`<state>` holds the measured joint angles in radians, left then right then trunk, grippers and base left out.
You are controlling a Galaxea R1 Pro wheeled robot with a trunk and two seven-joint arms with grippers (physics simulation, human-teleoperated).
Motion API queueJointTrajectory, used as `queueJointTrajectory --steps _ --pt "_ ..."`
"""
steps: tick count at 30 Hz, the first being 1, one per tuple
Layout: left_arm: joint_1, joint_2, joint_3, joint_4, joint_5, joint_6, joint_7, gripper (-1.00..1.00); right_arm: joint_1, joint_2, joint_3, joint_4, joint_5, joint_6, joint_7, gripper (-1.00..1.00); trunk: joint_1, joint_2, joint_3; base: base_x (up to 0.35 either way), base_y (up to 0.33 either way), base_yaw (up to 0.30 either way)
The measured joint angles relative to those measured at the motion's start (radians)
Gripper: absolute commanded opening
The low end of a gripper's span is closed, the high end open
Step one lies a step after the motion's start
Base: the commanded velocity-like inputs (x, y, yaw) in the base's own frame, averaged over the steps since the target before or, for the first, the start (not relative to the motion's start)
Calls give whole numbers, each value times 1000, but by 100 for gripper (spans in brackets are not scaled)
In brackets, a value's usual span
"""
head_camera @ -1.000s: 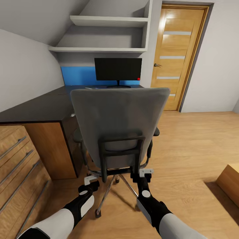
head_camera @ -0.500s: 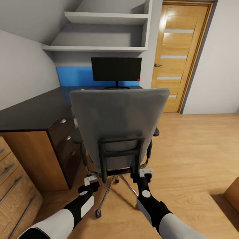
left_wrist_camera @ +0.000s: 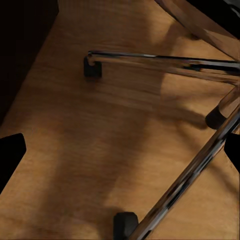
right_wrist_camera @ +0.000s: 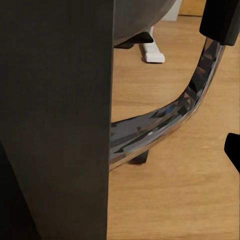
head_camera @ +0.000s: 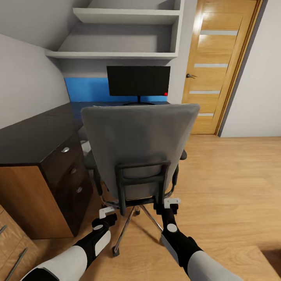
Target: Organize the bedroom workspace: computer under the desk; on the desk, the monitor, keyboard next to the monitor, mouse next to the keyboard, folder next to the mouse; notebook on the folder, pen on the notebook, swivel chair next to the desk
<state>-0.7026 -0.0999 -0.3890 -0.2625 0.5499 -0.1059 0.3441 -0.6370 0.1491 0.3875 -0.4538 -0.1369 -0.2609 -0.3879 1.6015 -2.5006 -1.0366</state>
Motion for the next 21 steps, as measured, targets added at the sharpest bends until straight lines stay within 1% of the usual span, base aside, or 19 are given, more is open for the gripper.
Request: queueJointTrajectory --steps 8,12,21 --pt "0 0 -1 0 -2 0 1 100 0 -1 0 0 0 0 0 100 0 0 0 321 -75 0" --pt "0 0 1 7 -7 0 0 100 0 -1 -9 0 -6 -4 -2 100 0 0 0 321 -15 0" --pt "0 0 0 13 -4 0 0 100 0 -1 -3 0 -2 -2 -1 100 0 0 0 322 -1 0"
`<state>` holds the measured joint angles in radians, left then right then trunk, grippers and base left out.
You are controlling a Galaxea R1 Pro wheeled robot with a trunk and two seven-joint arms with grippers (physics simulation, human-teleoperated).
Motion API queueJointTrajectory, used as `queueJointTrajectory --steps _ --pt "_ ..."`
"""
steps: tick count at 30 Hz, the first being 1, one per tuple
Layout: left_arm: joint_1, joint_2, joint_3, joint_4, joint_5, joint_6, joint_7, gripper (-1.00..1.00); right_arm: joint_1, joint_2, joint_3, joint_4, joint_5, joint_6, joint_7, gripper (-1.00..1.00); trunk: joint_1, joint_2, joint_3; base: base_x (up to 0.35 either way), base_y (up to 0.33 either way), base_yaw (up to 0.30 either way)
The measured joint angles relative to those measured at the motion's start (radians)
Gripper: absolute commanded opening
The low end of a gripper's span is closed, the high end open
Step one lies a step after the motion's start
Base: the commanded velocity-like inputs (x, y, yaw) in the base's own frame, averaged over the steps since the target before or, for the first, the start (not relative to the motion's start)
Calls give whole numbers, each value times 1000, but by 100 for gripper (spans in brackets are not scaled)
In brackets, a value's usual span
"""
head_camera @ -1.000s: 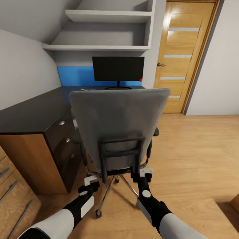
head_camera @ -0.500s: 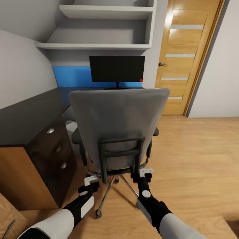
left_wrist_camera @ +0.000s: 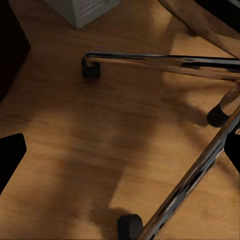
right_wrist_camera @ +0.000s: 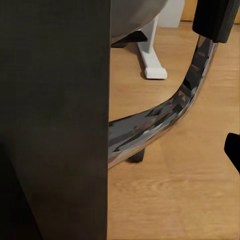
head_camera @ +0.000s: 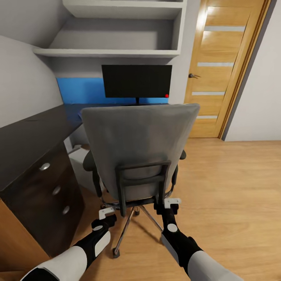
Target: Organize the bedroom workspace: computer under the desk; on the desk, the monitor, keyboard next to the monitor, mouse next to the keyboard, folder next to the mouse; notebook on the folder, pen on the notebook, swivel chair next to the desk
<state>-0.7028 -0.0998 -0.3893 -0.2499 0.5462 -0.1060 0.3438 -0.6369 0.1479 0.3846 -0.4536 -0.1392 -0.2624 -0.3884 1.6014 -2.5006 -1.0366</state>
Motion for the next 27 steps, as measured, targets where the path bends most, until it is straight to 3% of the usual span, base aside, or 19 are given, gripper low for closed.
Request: queueJointTrajectory --steps 3,9,27 --pt "0 0 0 0 0 0 0 100 0 0 0 0 0 0 0 100 0 0 0 218 0 0" --pt "0 -30 -2 6 4 -7 2 100 0 4 8 18 2 -16 0 100 0 0 0 189 0 0" --pt "0 -32 -2 7 6 -8 -2 100 0 -5 8 22 0 -16 0 100 0 0 0 316 -7 0"
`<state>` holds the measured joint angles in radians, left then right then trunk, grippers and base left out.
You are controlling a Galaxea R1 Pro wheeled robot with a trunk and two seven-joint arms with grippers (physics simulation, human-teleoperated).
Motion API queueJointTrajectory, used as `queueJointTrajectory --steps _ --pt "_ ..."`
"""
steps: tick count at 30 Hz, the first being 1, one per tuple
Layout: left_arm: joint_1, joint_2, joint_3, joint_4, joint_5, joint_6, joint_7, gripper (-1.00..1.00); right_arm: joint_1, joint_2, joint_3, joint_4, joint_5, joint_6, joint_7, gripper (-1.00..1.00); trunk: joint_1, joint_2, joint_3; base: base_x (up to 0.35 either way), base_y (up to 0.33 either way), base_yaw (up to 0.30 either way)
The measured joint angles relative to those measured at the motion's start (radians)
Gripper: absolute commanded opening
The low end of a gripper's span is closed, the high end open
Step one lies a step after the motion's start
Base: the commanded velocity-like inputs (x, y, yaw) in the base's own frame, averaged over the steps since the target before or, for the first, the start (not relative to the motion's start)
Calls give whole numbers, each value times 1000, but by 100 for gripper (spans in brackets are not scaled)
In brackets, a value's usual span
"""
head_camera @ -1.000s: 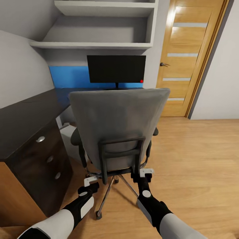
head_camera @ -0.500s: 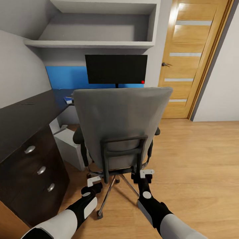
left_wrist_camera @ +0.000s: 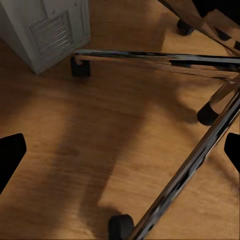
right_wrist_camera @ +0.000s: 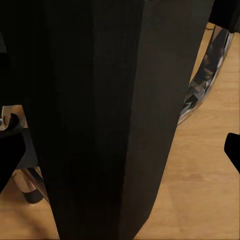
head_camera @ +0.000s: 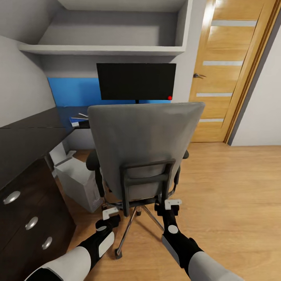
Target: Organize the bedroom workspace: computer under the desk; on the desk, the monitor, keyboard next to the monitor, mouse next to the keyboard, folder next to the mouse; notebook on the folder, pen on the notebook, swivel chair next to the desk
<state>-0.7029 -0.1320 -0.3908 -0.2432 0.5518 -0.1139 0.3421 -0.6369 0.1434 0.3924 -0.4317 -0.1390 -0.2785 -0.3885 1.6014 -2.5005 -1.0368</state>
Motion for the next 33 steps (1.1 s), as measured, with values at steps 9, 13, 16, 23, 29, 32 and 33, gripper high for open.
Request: queueJointTrajectory --steps 9,13,16,23,29,32,33 --pt "0 0 -1 -1 -5 0 0 100 0 0 0 0 1 0 0 100 1 0 0 115 -57 0" --pt "0 0 -1 -1 -5 0 -1 100 0 0 0 1 1 0 0 100 1 0 0 3 -82 0" --pt "0 0 1 -1 -4 0 1 100 0 0 0 1 1 0 0 100 1 0 0 1 -246 0" --pt "0 0 -2 -1 -2 0 -1 100 0 0 1 1 2 0 1 100 1 0 0 0 -298 0" --pt "0 0 -1 -1 -6 0 -1 100 0 0 0 1 1 0 0 100 1 0 0 0 -218 0" --pt "0 0 -2 -1 -4 0 -1 100 0 0 0 1 1 0 0 100 0 0 0 76 0 0" --pt "0 0 -1 0 -1 0 0 100 0 0 0 1 1 0 0 100 0 0 0 202 119 0"
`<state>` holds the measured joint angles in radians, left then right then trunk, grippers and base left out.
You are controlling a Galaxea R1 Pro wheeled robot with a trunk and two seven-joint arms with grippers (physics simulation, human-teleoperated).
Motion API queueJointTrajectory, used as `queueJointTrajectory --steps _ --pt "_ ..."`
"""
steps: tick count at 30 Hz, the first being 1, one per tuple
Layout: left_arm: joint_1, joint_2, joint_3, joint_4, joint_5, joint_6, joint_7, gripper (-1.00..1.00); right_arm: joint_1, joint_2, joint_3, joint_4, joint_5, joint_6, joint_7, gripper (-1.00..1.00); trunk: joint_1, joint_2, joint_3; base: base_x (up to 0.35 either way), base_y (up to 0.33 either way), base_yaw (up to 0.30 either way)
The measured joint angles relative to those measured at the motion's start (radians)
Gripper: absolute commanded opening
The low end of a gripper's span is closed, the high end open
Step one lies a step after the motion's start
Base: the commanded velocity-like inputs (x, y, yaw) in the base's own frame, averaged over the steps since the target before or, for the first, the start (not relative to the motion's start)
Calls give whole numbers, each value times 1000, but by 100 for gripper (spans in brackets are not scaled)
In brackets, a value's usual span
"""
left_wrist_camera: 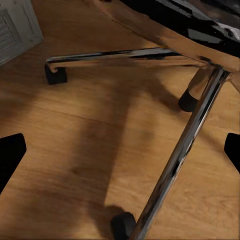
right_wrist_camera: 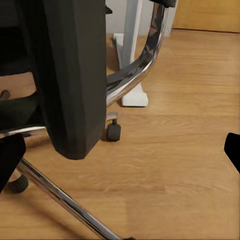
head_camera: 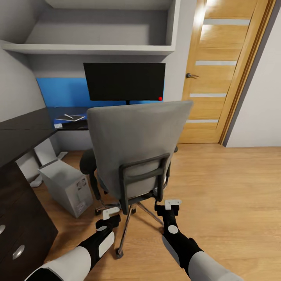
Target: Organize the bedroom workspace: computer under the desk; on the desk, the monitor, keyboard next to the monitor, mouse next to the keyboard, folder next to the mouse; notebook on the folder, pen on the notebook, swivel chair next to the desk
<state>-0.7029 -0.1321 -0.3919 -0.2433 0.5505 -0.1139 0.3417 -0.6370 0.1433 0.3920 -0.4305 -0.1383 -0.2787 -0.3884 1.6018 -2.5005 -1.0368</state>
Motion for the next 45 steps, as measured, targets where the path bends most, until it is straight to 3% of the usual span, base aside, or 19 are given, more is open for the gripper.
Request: queueJointTrajectory --steps 27,35,45 --pt "0 1 0 3 -1 4 -5 100 0 0 0 0 0 0 0 100 0 0 0 246 148 0" --pt "0 3 2 5 -2 4 -5 100 0 0 0 0 0 0 0 100 0 0 0 7 1 0" --pt "0 3 2 5 -2 4 -5 100 0 0 0 0 0 0 0 100 1 0 0 -281 0 0"
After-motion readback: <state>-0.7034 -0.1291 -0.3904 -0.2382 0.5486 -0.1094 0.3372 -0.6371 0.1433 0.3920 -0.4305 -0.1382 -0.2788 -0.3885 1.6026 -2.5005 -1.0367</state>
